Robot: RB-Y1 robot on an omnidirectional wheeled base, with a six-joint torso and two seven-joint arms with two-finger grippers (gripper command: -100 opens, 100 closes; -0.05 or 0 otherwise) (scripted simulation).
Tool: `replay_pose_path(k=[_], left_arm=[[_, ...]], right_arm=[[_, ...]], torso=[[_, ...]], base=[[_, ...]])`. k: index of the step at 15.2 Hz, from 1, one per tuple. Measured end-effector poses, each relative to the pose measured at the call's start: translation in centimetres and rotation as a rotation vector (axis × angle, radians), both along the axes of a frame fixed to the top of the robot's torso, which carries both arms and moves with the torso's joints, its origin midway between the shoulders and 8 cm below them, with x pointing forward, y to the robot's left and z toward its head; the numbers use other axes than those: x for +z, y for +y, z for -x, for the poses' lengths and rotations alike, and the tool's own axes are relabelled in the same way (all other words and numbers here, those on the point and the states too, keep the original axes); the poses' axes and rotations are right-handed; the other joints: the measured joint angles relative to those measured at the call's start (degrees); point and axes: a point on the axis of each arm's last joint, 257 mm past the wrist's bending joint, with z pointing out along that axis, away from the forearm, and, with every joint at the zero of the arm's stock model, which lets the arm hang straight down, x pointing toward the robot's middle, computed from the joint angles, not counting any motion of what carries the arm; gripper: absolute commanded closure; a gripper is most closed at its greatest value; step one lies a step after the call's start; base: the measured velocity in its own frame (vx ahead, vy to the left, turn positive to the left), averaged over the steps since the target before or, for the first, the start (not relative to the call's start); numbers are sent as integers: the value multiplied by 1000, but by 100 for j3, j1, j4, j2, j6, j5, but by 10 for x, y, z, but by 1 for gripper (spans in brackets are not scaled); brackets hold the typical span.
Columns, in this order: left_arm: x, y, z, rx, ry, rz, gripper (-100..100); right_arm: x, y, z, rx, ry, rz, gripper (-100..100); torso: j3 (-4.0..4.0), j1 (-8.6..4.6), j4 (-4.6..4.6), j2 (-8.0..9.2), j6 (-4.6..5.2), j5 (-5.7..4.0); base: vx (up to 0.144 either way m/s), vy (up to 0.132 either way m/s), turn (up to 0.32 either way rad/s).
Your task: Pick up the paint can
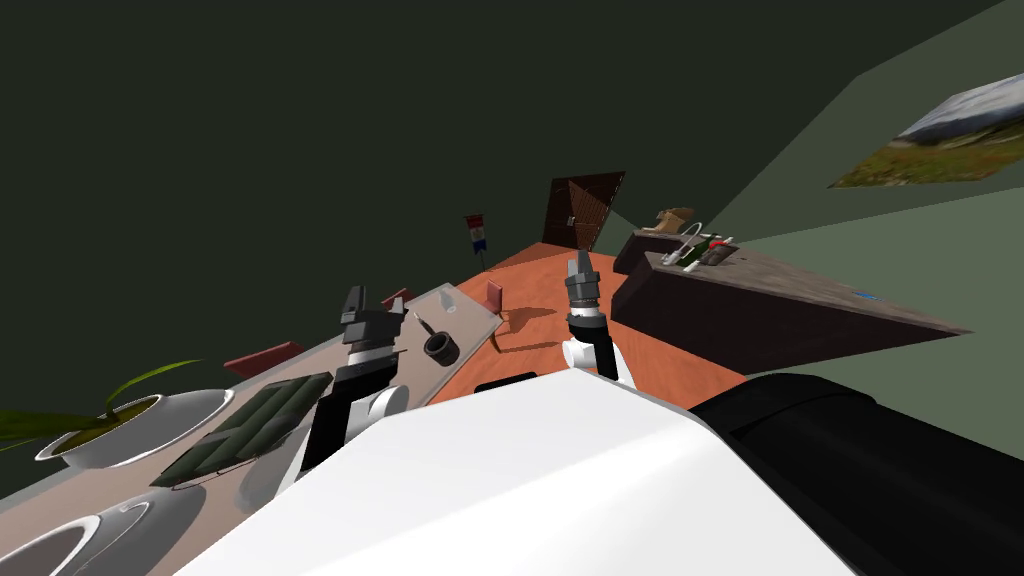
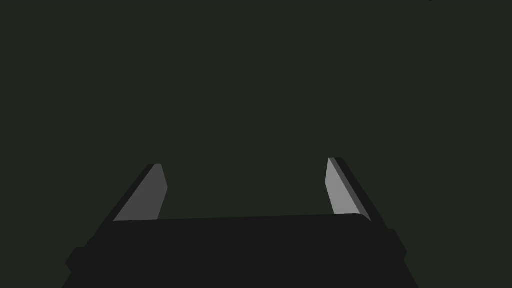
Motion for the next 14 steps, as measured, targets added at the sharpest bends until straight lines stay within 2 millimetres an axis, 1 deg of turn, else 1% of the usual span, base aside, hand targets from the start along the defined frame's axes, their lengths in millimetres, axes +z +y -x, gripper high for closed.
replay_pose_path(k=[5, 7, 11, 14], left_arm=[[-28, 17, -13, 2, 113, 41, -100], [-42, 26, -16, 5, 161, 62, -100], [-66, 37, -25, 11, 246, 102, -100], [-86, 48, -30, 20, 320, 139, -100]], right_arm=[[0, 0, 0, 0, 0, 0, 0], [0, 0, 0, 0, 0, 0, 0], [0, 0, 0, 0, 0, 0, 0], [0, 0, 0, 0, 0, 0, 0]], torso=[[0, 5, 0, 0, -2, 1], [-1, 3, 0, -1, -1, 1], [-1, 4, 0, -2, -2, 0], [-1, 5, -1, -2, -3, 1]], base=[[10, -18, -66], [10, -20, -64], [14, -19, -90], [15, -18, -77]])
